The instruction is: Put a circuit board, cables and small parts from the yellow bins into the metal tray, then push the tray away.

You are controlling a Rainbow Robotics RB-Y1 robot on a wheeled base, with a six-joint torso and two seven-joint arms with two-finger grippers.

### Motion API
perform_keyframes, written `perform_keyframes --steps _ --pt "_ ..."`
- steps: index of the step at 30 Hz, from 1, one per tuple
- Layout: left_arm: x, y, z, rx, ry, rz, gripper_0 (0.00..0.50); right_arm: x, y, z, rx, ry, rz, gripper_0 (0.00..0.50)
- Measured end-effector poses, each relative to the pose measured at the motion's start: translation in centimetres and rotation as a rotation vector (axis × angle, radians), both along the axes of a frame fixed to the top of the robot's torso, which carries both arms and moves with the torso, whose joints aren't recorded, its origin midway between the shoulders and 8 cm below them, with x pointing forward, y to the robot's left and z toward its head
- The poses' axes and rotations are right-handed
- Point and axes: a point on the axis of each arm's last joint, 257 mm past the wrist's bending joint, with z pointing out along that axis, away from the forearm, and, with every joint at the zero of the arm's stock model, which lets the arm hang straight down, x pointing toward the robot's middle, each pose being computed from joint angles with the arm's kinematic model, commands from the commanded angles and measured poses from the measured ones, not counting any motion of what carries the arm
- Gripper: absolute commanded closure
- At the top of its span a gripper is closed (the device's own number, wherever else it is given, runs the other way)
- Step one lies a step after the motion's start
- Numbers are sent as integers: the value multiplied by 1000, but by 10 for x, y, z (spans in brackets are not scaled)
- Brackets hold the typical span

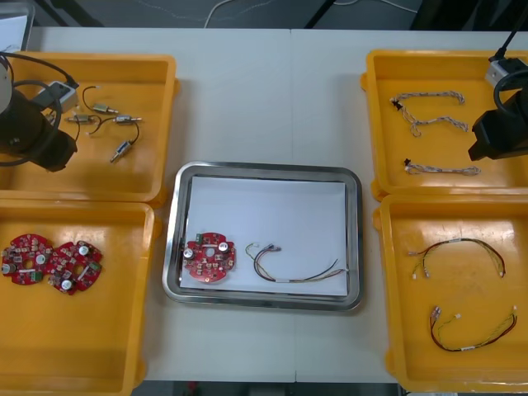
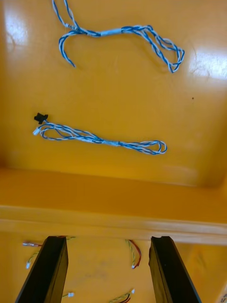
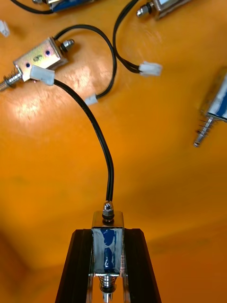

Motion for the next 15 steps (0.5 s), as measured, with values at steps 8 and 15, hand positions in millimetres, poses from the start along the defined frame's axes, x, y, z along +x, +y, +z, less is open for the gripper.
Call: perform_keyframes --steps 8,15 --pt "-31 -11 13 -85 53 211 500 23 -11 6 -6 -24 52 0" --pt "-57 -38 30 -100 105 138 500 43 -10 6 -19 -33 43 0"
